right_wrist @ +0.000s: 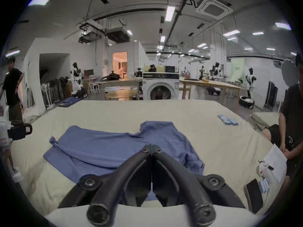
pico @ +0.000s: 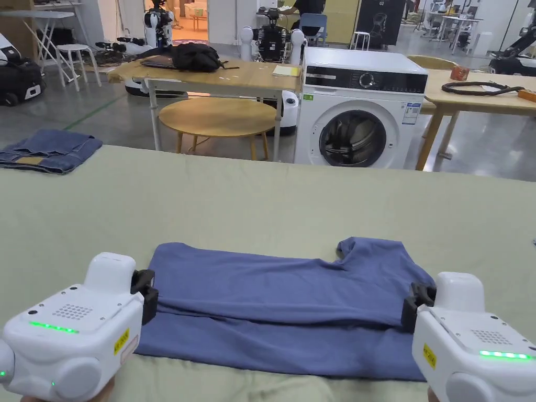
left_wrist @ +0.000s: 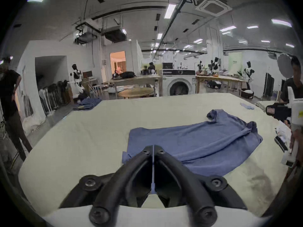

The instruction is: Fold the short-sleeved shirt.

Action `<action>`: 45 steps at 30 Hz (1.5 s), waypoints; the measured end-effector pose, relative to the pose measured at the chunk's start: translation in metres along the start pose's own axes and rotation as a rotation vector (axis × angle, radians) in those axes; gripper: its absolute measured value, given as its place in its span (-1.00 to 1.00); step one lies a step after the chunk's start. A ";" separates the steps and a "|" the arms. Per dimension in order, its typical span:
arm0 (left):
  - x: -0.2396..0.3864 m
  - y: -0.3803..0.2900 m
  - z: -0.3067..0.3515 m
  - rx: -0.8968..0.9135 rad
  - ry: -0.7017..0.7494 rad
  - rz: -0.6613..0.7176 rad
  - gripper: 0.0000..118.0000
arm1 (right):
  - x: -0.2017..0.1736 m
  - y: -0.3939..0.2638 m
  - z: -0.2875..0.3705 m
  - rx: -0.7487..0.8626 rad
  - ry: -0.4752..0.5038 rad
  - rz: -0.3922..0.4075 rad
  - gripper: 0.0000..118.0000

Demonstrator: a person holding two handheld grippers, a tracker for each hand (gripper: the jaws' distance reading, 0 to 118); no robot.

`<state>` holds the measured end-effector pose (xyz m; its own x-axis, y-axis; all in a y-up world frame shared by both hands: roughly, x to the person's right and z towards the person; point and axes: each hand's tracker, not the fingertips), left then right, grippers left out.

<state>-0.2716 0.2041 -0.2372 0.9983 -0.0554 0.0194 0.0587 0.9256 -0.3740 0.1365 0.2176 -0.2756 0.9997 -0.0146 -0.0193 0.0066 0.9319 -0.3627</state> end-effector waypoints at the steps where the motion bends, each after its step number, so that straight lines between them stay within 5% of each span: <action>1: 0.000 -0.001 0.004 -0.003 -0.001 0.011 -1.00 | -0.003 -0.001 0.004 0.002 -0.001 -0.003 -1.00; 9: -0.029 -0.013 0.003 -0.136 0.005 0.164 -1.00 | -0.012 -0.016 0.017 -0.012 -0.019 0.044 -1.00; 19: -0.094 -0.006 -0.085 -0.555 -0.055 0.269 -1.00 | 0.005 -0.032 0.012 -0.086 -0.035 0.036 -1.00; 20: -0.092 -0.003 -0.092 -0.604 -0.061 0.278 -0.88 | 0.007 -0.033 0.011 -0.091 -0.040 0.038 -1.00; 21: -0.093 -0.004 -0.100 -0.647 -0.064 0.281 -0.48 | 0.009 -0.034 0.010 -0.095 -0.042 0.037 -1.00; 22: -0.094 -0.005 -0.108 -0.686 -0.082 0.285 -0.28 | 0.011 -0.035 0.010 -0.102 -0.045 0.036 -1.00; 25: -0.086 -0.013 -0.123 -0.772 -0.049 0.272 -0.21 | 0.016 -0.039 0.010 -0.118 -0.053 0.037 -1.00; 29: -0.075 -0.031 -0.140 -0.899 0.025 0.183 -0.21 | 0.021 -0.044 0.011 -0.134 -0.058 0.042 -1.00; 32: -0.068 -0.037 -0.136 -0.826 0.064 0.192 -0.26 | 0.025 -0.048 0.013 -0.149 -0.064 0.043 -1.00; 35: -0.047 -0.043 -0.128 -0.787 0.001 0.030 -0.99 | 0.033 -0.052 0.011 -0.166 -0.066 0.026 -1.00; 45: -0.070 -0.037 -0.089 -0.680 -0.042 0.111 -1.00 | 0.097 -0.015 -0.038 -0.349 -0.006 -0.087 -1.00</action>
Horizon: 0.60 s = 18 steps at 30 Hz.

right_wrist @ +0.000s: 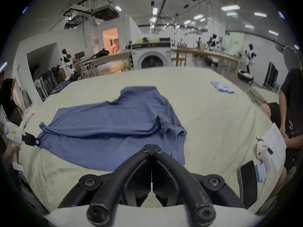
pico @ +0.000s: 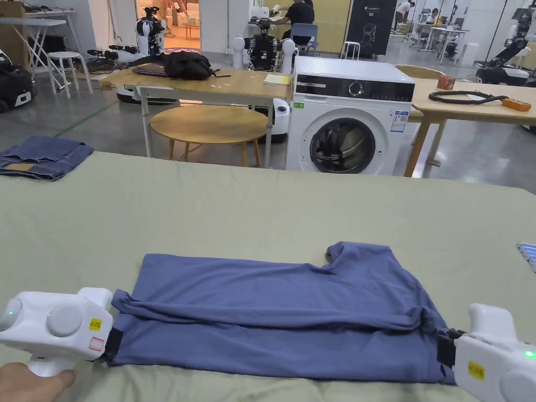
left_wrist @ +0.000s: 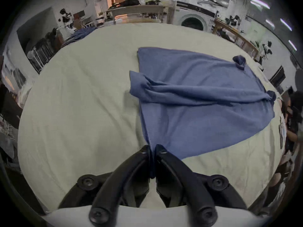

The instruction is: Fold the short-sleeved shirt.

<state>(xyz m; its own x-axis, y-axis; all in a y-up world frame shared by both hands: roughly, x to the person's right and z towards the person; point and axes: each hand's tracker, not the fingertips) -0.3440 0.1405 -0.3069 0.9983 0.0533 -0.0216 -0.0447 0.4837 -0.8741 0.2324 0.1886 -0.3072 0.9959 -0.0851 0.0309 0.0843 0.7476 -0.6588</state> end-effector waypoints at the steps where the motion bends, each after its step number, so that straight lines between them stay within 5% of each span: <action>1: -0.001 -0.002 0.003 0.025 0.000 -0.003 -1.00 | 0.007 0.007 -0.009 -0.041 0.002 -0.015 -0.92; 2: -0.002 -0.004 0.005 0.028 -0.001 -0.001 -1.00 | 0.013 0.013 -0.017 -0.066 0.001 -0.031 -0.67; 4: -0.006 -0.005 0.005 0.033 -0.011 0.012 -1.00 | 0.021 0.021 -0.039 -0.163 -0.008 -0.019 0.17; 5: -0.006 -0.007 0.006 0.039 -0.013 0.014 -1.00 | 0.023 0.022 -0.046 -0.216 -0.001 -0.015 0.26; 10: -0.002 -0.009 0.009 0.036 -0.014 0.008 -1.00 | 0.021 0.007 -0.077 -0.370 -0.033 0.042 0.22; 12: 0.001 -0.010 0.011 0.035 -0.010 0.007 -1.00 | 0.019 -0.004 -0.088 -0.442 -0.091 0.072 0.04; 14: 0.003 -0.012 0.011 0.032 -0.009 0.004 -1.00 | 0.020 -0.016 -0.093 -0.446 0.005 0.045 -0.18; 18: 0.008 -0.018 0.015 0.031 -0.002 -0.011 -1.00 | 0.021 -0.016 -0.092 -0.391 0.022 0.039 -0.84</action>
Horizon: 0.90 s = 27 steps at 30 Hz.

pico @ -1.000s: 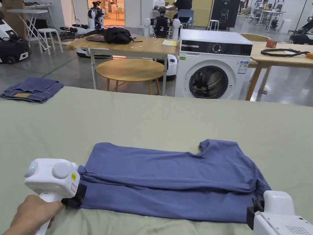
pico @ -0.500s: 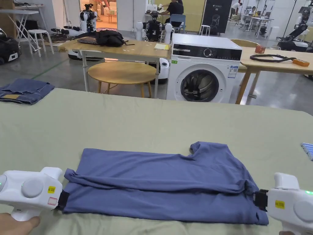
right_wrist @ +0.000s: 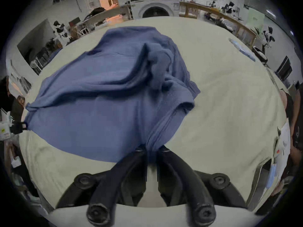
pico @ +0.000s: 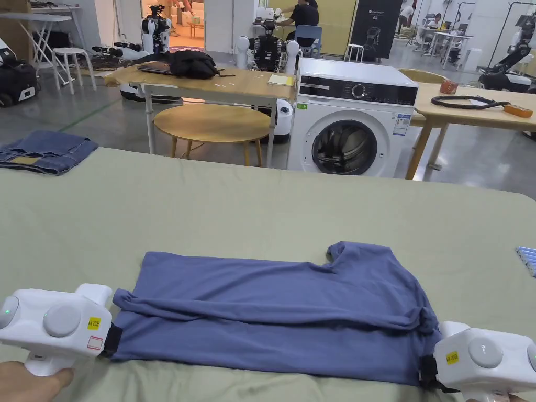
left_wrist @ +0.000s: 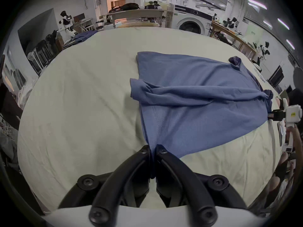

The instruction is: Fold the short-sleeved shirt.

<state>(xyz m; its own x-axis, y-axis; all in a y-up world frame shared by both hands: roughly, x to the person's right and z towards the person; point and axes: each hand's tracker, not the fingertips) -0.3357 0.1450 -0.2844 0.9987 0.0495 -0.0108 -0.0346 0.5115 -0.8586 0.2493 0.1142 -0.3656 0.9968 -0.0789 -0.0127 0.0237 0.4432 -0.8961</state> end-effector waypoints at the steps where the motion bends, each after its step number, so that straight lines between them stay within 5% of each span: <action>1: 0.000 0.000 0.000 0.001 0.001 -0.002 -1.00 | -0.001 -0.001 0.001 0.007 -0.018 0.007 -0.86; 16: -0.017 -0.021 0.088 0.178 -0.013 -0.017 -1.00 | -0.016 -0.044 0.138 0.218 -0.003 0.038 -0.89; 27: -0.024 -0.137 0.098 0.122 0.006 0.010 -1.00 | -0.027 -0.161 0.135 0.069 -0.037 0.069 -0.89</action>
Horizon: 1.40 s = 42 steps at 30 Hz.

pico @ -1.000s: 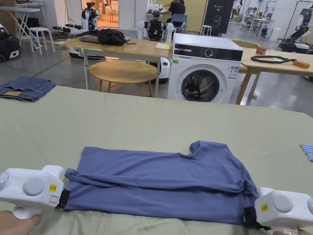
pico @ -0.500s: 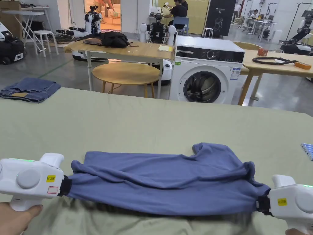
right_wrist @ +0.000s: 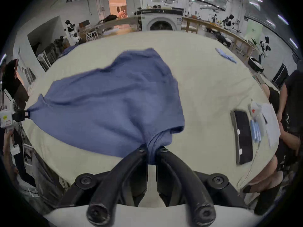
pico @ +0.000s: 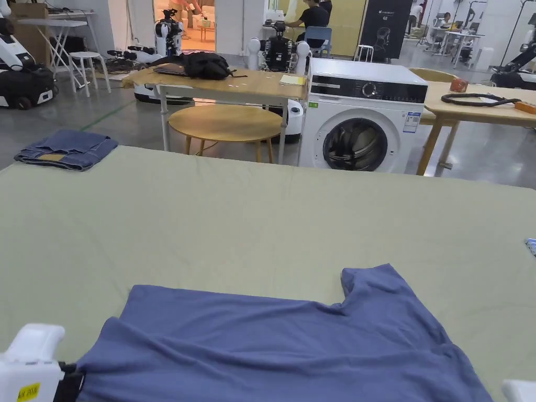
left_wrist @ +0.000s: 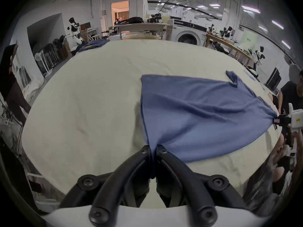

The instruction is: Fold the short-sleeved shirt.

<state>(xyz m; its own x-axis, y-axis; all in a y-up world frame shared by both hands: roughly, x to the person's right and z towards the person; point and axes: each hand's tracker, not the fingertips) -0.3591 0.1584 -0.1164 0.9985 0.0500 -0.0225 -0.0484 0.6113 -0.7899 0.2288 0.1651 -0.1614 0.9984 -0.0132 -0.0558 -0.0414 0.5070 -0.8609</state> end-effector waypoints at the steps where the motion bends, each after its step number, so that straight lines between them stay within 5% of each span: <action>1: 0.001 -0.009 -0.001 -0.012 0.007 0.002 -1.00 | -0.002 -0.009 -0.005 -0.006 -0.009 0.000 -0.89; 12: -0.009 -0.035 -0.047 -0.086 0.028 0.049 -1.00 | 0.007 -0.022 -0.053 -0.015 -0.059 0.001 -0.82; 14: -0.009 -0.032 -0.040 -0.085 0.015 0.075 -1.00 | 0.007 -0.018 -0.046 -0.010 -0.076 0.001 -0.59; 15: -0.010 -0.029 -0.036 -0.090 0.004 0.107 -0.92 | 0.007 -0.015 -0.040 0.000 -0.097 0.000 -0.27; 17: -0.011 -0.024 -0.026 -0.076 -0.023 0.143 -0.61 | 0.002 -0.010 -0.023 0.076 -0.146 0.005 0.07; 19: -0.005 -0.015 -0.014 -0.002 -0.052 0.135 -0.44 | 0.001 0.002 -0.004 0.152 -0.146 -0.002 0.07; 25: 0.029 0.019 0.008 0.234 -0.068 0.061 -0.43 | -0.039 0.033 0.026 0.396 -0.121 0.011 0.07; 29: 0.065 0.035 0.018 0.395 -0.010 -0.009 -0.43 | -0.075 0.044 0.028 0.535 -0.080 -0.008 0.02; 30: 0.066 0.039 0.013 0.433 -0.004 -0.023 -0.45 | -0.084 0.046 0.027 0.560 -0.078 -0.005 -0.13; 32: 0.077 0.047 0.012 0.434 -0.002 -0.028 -0.85 | -0.097 0.050 0.024 0.581 -0.059 -0.012 -0.97; 33: 0.082 0.050 0.011 0.438 0.003 -0.026 -1.00 | -0.103 0.051 0.023 0.584 -0.055 -0.010 -1.00; 42: 0.065 0.086 -0.019 0.385 -0.023 0.077 -1.00 | -0.124 0.057 0.008 0.555 0.011 -0.033 -1.00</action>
<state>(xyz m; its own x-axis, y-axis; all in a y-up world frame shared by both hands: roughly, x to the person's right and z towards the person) -0.2981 0.1991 -0.1974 0.9909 0.1223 -0.0556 -0.1337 0.8565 -0.4985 0.1034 0.2029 -0.1994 0.9982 -0.0445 -0.0413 0.0201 0.8841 -0.4669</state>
